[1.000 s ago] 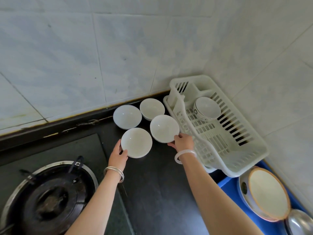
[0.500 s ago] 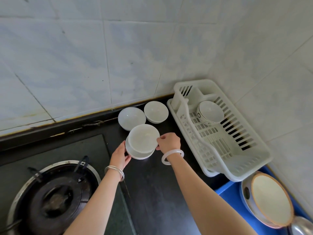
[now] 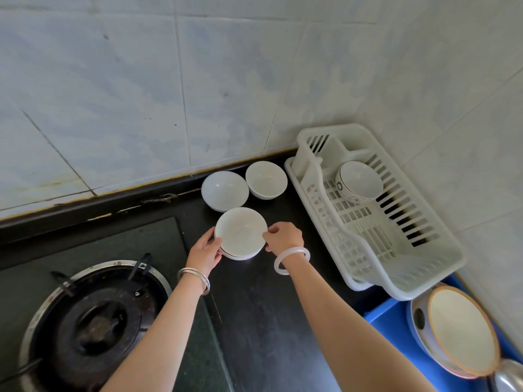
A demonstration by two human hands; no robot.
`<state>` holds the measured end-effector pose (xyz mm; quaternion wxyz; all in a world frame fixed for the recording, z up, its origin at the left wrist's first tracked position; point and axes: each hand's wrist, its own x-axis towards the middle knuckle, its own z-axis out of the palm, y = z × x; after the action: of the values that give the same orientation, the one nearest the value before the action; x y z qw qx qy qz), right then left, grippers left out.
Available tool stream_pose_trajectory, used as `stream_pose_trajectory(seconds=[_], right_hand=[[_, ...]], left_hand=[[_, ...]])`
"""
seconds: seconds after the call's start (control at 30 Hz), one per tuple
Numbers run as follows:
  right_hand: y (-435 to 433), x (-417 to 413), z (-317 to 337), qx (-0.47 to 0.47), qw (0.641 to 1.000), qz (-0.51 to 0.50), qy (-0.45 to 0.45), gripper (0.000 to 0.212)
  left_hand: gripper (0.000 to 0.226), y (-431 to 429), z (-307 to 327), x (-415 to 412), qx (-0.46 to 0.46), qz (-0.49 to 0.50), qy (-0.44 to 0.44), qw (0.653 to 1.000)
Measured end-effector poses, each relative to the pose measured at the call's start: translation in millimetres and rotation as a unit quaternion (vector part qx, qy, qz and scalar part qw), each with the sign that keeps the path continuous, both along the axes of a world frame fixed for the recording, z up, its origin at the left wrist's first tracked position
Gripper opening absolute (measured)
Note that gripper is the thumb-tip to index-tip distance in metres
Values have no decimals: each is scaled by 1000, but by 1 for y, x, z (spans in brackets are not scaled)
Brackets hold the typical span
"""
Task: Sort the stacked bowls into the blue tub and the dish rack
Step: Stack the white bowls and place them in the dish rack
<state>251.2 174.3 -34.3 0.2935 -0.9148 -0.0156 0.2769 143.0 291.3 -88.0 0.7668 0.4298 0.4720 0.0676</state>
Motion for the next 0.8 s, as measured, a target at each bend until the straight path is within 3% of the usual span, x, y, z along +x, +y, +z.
stream_pose_trajectory(seconds=[0.13, 0.2, 0.27, 0.5, 0.8], right_hand=[[2, 7, -5, 68, 995, 0, 76, 41], [5, 6, -7, 124, 980, -33, 150, 44], [5, 5, -10, 153, 973, -50, 167, 40], [-10, 5, -7, 199, 965, -118, 123, 33], [-80, 46, 76, 265, 954, -128, -58, 31]], left_hand=[[40, 3, 4, 1, -10, -3, 6, 1000], [39, 3, 7, 2, -33, 6, 3, 999], [39, 2, 11, 2, -54, 13, 2, 998], [30, -8, 35, 7, -21, -14, 11, 1000], [30, -46, 119, 70, 69, -145, -77, 984]])
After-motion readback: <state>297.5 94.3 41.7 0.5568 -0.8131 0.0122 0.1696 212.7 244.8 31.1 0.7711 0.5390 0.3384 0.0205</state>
